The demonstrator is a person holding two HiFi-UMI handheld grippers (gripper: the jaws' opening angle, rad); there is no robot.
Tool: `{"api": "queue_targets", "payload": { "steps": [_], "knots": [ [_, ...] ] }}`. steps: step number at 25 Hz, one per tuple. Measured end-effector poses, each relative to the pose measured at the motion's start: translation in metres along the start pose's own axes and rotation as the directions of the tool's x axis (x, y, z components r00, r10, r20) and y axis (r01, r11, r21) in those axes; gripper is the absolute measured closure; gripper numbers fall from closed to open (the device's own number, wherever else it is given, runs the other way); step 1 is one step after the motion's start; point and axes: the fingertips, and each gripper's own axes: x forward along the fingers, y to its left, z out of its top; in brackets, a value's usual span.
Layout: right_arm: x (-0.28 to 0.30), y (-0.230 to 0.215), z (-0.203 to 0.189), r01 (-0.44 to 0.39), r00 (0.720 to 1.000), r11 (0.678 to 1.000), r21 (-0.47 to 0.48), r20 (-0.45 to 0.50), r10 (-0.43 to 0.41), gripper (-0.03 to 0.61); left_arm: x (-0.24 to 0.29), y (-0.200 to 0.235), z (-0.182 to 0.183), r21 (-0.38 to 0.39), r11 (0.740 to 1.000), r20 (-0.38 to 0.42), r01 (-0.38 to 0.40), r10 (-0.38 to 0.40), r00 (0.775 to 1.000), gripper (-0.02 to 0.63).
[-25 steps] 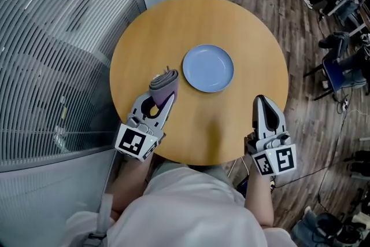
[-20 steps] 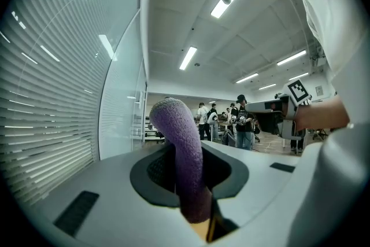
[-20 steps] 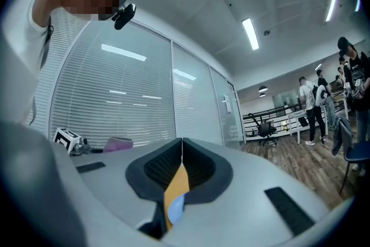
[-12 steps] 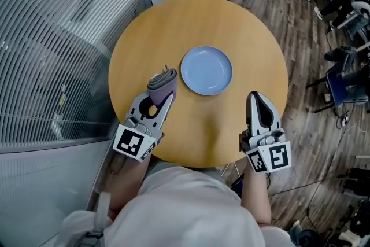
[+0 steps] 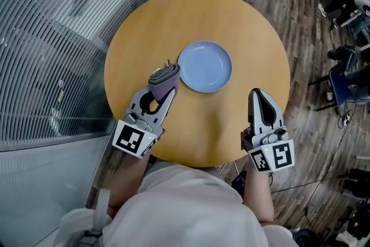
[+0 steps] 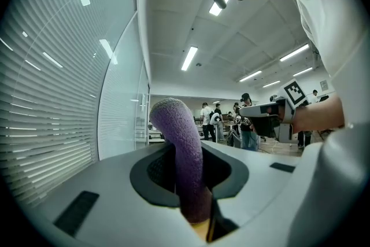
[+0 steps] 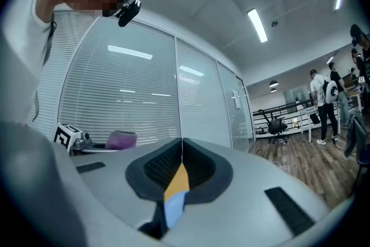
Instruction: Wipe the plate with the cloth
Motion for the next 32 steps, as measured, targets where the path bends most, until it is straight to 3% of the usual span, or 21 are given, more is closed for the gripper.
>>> {"api": "queue_targets", "payload": {
  "steps": [15,20,28,32],
  "knots": [
    [0.016,-0.032,-0.013,0.032,0.999,0.998,0.051,0.004,-0.033,0.557,0.008,0.007,-0.014,-0.041,0.999,0.003,-0.031,0.032,0.999,0.537],
    [0.031,-0.043,-0.039,0.025,0.999,0.995,0.100,-0.035,-0.021,0.557,0.011,0.010,-0.029,-0.001,0.999,-0.036,-0.034,0.034,0.999,0.537],
    [0.052,-0.063,-0.085,0.048,0.992,0.986,0.161,-0.122,-0.028,0.552,0.016,0.018,-0.050,-0.014,0.998,-0.042,-0.061,0.061,0.997,0.537],
    [0.065,-0.078,-0.112,0.066,0.985,0.976,0.207,-0.167,-0.031,0.491,0.021,0.021,-0.057,-0.018,0.998,-0.053,-0.068,0.067,0.996,0.537]
  ]
}}
